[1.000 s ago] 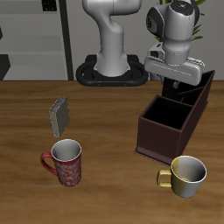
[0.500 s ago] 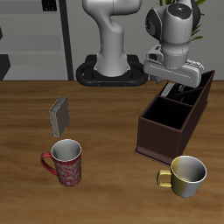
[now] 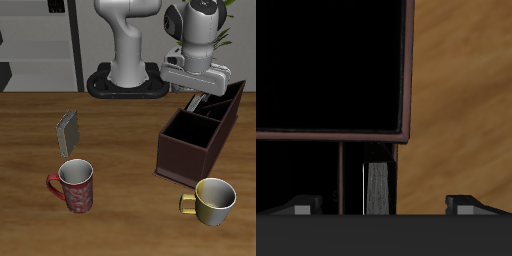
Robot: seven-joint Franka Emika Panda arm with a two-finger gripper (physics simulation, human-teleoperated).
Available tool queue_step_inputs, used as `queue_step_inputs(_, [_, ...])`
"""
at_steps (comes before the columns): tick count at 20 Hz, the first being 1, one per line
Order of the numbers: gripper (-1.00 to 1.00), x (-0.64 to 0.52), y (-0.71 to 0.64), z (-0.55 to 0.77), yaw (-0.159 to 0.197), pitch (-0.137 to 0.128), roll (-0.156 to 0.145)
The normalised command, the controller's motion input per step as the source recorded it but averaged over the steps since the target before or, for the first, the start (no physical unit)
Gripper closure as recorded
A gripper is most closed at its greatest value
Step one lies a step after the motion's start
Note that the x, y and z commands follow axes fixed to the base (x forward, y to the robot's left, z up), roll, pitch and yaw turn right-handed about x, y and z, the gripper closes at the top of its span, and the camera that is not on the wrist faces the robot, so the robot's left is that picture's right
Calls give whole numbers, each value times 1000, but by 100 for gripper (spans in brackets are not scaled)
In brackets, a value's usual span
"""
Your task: Place the black book into the left desk caddy's front compartment and place the yellow book into the left desk caddy's right compartment and place the red mug into the left desk caddy's left compartment
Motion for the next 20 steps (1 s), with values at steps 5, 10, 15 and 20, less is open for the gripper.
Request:
queue_step_inputs(5, [-100,-55,-279,229,145,-96,39])
queue_step_inputs(10, [-100,22,-394,150,95,-28,-30])
queue_step_inputs(15, [-100,53,-521,107,53,-17,-75])
queue_step_inputs(20, [-100,-14,-448,-4,73,-1,-51])
